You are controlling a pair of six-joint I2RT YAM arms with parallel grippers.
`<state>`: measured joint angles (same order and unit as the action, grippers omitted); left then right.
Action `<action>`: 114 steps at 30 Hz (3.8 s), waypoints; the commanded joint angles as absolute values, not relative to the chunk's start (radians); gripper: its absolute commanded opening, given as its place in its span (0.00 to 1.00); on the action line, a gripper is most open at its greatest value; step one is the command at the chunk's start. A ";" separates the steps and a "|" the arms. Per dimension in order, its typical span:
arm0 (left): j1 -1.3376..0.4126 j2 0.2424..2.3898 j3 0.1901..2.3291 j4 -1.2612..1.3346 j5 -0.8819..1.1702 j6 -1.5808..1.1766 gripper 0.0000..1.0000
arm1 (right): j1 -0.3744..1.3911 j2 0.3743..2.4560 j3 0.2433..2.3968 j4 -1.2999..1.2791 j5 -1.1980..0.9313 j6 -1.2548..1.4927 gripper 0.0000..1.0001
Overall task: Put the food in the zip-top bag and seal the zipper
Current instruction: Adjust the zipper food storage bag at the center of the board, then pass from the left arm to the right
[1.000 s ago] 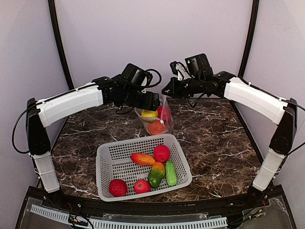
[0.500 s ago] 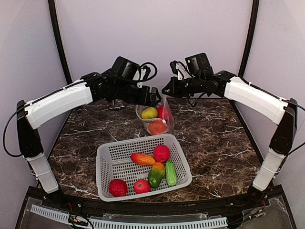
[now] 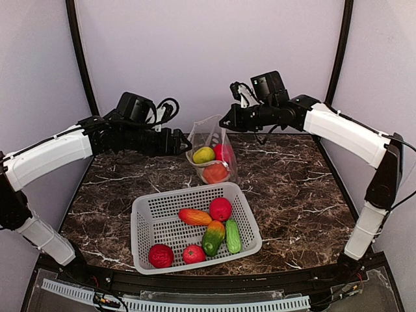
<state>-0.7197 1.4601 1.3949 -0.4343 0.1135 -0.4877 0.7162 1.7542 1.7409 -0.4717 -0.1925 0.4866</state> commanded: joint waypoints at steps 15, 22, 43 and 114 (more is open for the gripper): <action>-0.710 1.534 1.292 -0.260 0.240 -0.616 0.31 | 0.727 1.757 1.769 -0.434 -0.205 0.466 0.00; -0.710 1.544 1.314 -0.250 0.232 -0.616 0.19 | 0.727 1.756 1.782 -0.434 -0.209 0.457 0.00; -0.709 1.444 1.329 -0.050 0.210 -0.653 0.01 | 0.758 1.849 1.880 -0.342 -0.279 0.374 0.00; -0.584 1.214 1.325 -0.304 0.304 -0.163 0.87 | 0.972 1.526 1.385 -0.193 -0.190 0.040 0.00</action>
